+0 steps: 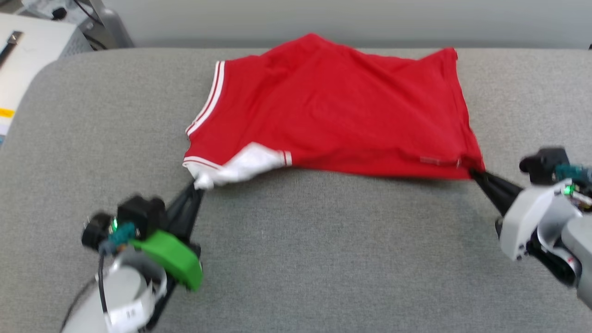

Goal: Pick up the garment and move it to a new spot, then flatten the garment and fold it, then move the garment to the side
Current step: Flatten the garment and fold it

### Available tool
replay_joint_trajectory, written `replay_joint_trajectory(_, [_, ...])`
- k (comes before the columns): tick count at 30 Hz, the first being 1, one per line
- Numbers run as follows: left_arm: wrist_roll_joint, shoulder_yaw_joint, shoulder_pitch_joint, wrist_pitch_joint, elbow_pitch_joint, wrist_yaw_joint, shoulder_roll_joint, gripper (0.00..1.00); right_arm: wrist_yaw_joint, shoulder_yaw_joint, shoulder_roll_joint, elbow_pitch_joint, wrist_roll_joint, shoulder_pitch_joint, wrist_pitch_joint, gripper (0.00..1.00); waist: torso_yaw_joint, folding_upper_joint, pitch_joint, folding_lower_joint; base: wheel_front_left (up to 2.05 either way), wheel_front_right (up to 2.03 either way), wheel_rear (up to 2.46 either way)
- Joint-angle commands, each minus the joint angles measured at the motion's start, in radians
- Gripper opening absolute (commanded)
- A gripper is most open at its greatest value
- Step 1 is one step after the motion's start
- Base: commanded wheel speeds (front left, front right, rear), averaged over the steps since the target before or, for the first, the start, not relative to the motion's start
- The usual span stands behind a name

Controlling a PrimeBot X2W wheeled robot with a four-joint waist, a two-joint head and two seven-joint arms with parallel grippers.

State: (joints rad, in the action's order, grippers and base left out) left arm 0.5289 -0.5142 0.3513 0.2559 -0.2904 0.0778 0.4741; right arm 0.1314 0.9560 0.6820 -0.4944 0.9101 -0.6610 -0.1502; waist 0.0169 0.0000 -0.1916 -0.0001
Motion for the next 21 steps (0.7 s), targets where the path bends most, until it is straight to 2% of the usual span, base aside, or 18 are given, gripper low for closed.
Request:
replay_joint_trajectory(1, [-0.001, 0.001, -0.052, 0.006, 0.016, -0.008, 0.003, 0.0, -0.001, -0.003, 0.014, 0.01, 0.001, 0.039, -0.012, 0.0, 0.003, 0.0, 0.057, 0.0001, 0.0, 0.0, 0.0])
replay_joint_trajectory(10, [0.05, 0.031, -0.333, 0.006, 0.119, -0.072, 0.014, 0.0, -0.001, -0.072, 0.054, 0.082, 0.008, 0.249, -0.013, 0.0, -0.008, 0.0, 0.116, 0.0001, 0.0, 0.0, 0.0])
replay_joint_trajectory(21, [0.124, -0.015, -0.554, -0.077, 0.235, -0.094, 0.037, 0.0, -0.001, -0.194, 0.126, 0.204, 0.006, 0.48, 0.021, 0.0, -0.002, 0.0, 0.152, 0.0001, 0.0, 0.0, 0.0])
